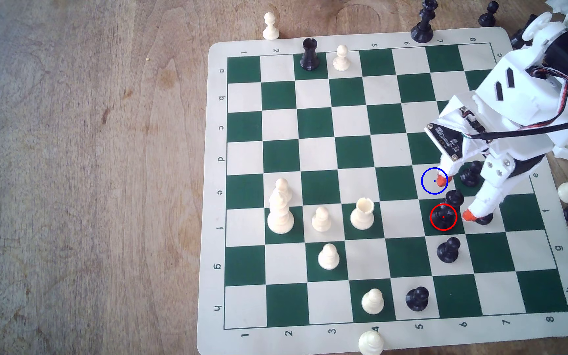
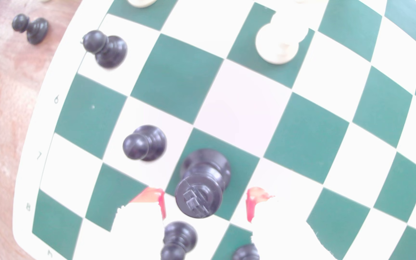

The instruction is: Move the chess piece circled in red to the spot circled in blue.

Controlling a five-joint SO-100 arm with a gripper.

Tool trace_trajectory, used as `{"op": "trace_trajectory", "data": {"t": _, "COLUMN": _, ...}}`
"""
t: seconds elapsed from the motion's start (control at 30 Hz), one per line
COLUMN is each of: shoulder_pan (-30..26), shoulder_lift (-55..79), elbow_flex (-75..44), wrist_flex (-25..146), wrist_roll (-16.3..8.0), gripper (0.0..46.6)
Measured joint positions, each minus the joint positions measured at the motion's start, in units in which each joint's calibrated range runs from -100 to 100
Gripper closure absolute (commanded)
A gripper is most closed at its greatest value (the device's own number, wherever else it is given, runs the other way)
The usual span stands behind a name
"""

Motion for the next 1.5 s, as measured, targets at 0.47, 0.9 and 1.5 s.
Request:
{"op": "trace_trajectory", "data": {"t": 0.47, "shoulder_pan": -0.66, "shoulder_lift": 2.51, "elbow_flex": 0.00, "wrist_flex": -1.12, "wrist_roll": 0.00, "gripper": 32.4}}
{"op": "trace_trajectory", "data": {"t": 0.9, "shoulder_pan": -1.18, "shoulder_lift": 3.02, "elbow_flex": -3.34, "wrist_flex": -1.12, "wrist_roll": -0.98, "gripper": 34.0}}
{"op": "trace_trajectory", "data": {"t": 1.5, "shoulder_pan": -3.10, "shoulder_lift": 3.02, "elbow_flex": -3.34, "wrist_flex": 1.75, "wrist_roll": -1.27, "gripper": 46.4}}
